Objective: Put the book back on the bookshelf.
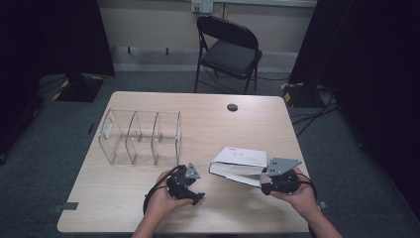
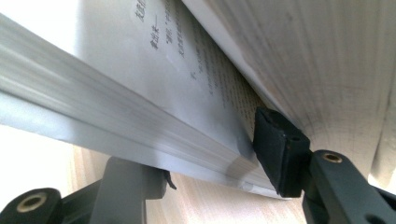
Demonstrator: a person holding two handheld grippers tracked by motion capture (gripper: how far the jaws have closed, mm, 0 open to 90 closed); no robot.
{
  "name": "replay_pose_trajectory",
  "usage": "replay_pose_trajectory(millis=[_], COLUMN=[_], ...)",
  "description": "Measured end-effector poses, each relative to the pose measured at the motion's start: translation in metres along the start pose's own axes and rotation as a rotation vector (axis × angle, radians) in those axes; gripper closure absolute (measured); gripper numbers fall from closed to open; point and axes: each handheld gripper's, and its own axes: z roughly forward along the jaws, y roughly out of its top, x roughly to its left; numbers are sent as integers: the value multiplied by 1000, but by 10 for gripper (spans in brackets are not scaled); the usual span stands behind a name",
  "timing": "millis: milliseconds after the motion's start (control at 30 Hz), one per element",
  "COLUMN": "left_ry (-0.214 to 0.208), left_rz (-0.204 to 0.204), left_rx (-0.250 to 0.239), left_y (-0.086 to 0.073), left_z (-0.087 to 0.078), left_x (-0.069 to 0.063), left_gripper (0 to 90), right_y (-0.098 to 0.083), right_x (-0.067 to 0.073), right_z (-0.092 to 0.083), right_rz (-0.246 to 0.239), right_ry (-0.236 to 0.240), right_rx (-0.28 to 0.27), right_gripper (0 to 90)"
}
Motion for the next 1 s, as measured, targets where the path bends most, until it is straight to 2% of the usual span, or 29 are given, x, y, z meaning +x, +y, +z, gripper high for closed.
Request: replay_pose_trajectory(millis=[133,167,267,400,433,600,900,1000], left_ry=[-5,-14,-19,-19,-28,-32,-31,-28], left_rz=[-11,2,4,18,14,26,28,25], left_rx=[-22,-27,-41,-51,-76,-86,-83,-83], left_y=[-3,-4,-5,-7,-9,-10,-10,-9], left_z=[3,3,5,6,8,12,12,13], left_x=[1,2,2,3,3,2,1,1], left_gripper=[215,200,146,123,90,13,0,0], right_y=[1,2,3,3,4,5,13,15], right_x=[-2,-1,-1,-2,-3,-4,-10,-12], right_z=[-1,-1,-1,-3,-4,-6,-12,-14], right_rz=[3,-1,-6,22,28,35,78,76], right_ry=[11,14,14,25,33,52,84,90], right_rx=[4,10,14,9,6,12,40,43], right_gripper=[496,496,496,497,498,503,532,552])
